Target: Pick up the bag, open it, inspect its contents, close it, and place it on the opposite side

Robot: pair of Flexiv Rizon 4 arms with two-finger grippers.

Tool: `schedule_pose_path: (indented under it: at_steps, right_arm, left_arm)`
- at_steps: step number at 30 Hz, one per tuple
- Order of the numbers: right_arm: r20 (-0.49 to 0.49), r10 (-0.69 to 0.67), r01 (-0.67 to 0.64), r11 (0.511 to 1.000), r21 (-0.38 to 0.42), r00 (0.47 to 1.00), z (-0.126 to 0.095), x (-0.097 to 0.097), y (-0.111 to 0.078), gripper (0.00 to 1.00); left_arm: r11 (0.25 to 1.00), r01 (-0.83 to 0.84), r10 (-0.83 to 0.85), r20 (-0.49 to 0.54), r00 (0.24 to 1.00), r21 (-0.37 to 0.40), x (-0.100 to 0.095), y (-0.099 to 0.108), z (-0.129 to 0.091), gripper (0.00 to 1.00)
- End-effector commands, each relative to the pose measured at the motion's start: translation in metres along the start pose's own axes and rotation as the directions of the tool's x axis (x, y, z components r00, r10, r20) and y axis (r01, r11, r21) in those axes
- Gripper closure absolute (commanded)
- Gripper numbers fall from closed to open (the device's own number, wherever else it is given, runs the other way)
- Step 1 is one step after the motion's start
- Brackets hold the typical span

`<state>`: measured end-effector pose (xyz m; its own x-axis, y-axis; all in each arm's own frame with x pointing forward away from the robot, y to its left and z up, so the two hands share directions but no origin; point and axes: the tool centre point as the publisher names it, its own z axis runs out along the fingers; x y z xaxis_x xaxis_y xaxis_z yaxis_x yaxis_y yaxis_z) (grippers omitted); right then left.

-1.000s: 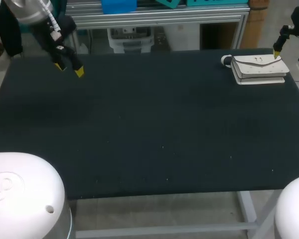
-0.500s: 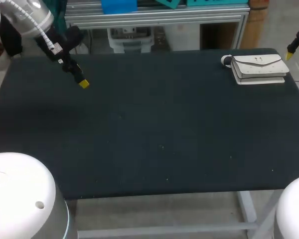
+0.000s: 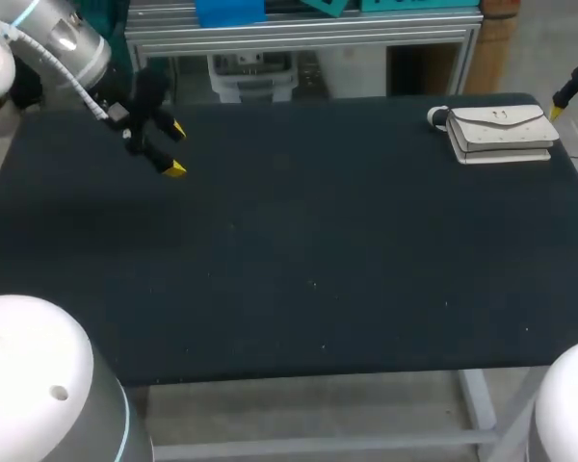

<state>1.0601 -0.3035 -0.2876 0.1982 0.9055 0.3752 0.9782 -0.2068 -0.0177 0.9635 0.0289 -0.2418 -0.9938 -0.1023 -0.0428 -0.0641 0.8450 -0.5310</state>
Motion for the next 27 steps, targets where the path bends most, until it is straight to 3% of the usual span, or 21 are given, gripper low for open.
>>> schedule_pose_path:
  at_steps: [1,6,17,27]
  right_arm:
    - [-0.004,0.002,-0.001,0.998,0.066,1.000,0.007,-0.003,0.018,0.00]
    - [-0.020,0.004,-0.002,0.995,0.095,1.000,0.016,-0.008,0.027,0.00]
    - [-0.079,0.039,-0.031,0.994,0.102,0.996,0.032,-0.035,0.049,0.00]
    - [-0.157,0.023,-0.010,0.996,0.084,0.987,0.045,-0.039,0.073,0.00]
  left_arm:
    - [0.998,-0.014,0.006,0.120,0.993,0.068,0.011,0.006,0.013,0.00]
    - [0.993,-0.031,0.017,0.115,0.993,0.117,0.012,0.005,0.022,0.00]
    - [0.992,-0.049,0.031,0.145,0.989,0.119,0.010,0.003,0.037,0.00]
    - [0.990,-0.056,0.038,0.134,0.990,0.131,0.003,0.000,0.044,0.00]
